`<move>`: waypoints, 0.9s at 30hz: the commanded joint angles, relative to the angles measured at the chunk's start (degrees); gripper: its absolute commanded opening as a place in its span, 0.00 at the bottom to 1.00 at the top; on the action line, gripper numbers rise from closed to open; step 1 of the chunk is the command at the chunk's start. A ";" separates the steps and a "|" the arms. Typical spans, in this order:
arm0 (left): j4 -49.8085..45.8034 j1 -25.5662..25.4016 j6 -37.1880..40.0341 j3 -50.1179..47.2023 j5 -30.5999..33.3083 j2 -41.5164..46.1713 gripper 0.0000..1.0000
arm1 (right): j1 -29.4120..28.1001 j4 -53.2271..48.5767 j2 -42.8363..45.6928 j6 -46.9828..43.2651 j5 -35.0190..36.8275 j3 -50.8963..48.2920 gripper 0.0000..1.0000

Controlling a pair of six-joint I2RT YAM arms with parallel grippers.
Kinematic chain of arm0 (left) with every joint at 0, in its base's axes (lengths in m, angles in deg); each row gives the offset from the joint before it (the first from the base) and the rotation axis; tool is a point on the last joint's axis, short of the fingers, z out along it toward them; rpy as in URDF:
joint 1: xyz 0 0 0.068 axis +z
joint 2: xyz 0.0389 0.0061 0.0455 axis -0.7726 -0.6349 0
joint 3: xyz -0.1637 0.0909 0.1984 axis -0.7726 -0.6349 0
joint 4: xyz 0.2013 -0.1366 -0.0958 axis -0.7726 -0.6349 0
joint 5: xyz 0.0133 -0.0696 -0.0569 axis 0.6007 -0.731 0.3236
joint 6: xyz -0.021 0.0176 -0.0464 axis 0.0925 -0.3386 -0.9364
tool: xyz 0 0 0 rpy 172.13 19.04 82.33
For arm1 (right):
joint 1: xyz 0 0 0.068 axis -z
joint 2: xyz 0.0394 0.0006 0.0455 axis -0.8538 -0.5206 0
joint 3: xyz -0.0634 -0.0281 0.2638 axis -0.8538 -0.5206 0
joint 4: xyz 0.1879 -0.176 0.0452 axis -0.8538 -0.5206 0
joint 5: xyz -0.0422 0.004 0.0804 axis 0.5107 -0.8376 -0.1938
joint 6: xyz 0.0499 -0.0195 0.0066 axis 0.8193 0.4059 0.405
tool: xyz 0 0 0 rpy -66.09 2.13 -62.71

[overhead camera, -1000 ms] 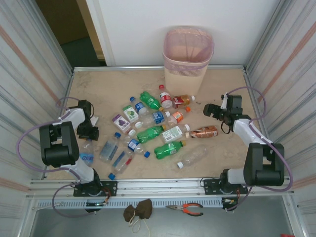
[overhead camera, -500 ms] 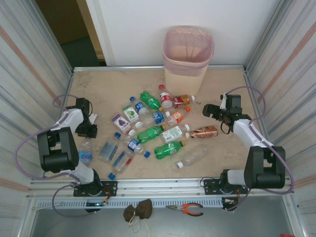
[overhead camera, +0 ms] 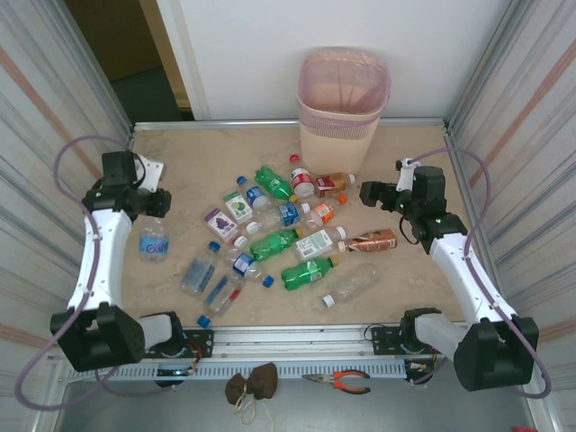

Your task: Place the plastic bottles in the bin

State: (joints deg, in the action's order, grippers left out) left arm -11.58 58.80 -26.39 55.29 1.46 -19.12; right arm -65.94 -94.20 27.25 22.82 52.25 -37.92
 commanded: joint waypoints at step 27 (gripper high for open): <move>45.47 -26.63 -15.72 7.07 -57.24 8.16 0.02 | -31.17 12.05 -5.28 -11.33 -32.93 19.43 0.99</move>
State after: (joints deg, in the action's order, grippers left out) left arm 31.02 34.99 -44.97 59.66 -52.87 -10.93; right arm -95.42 -83.73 23.03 12.42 21.65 -20.96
